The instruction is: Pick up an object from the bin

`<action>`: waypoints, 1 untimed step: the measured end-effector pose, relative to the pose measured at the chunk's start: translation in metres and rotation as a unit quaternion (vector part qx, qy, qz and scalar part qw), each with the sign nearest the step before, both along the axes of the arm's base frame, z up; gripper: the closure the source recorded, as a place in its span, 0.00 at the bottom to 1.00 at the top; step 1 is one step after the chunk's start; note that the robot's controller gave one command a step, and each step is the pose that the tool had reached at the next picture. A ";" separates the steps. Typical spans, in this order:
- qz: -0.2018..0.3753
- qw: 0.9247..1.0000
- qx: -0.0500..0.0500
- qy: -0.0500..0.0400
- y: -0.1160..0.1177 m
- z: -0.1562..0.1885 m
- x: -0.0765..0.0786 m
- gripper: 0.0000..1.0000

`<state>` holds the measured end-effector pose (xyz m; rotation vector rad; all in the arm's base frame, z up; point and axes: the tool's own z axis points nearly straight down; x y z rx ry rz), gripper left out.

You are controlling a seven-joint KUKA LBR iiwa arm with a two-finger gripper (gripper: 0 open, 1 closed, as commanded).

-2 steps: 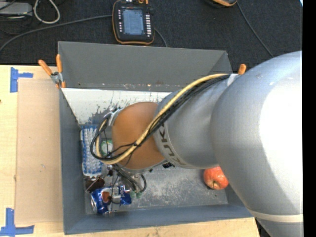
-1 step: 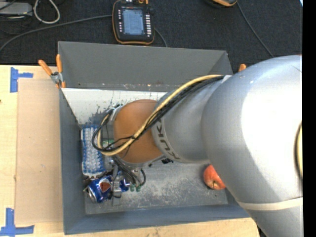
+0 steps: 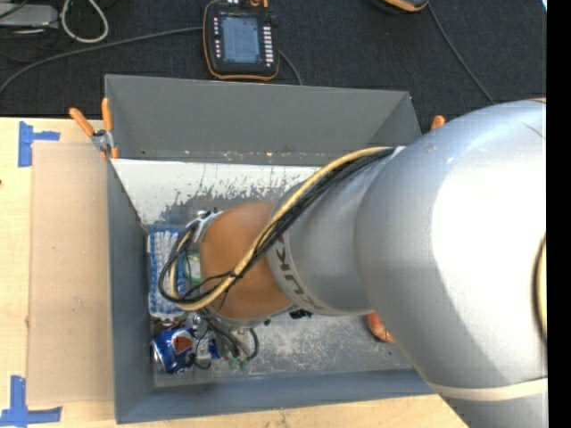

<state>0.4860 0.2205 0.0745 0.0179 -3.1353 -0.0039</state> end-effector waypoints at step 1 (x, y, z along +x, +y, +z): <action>-0.001 1.000 0.000 0.000 0.000 0.000 0.000 1.00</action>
Offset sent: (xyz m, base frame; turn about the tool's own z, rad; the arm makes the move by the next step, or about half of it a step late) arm 0.0043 0.0022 0.0327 0.0012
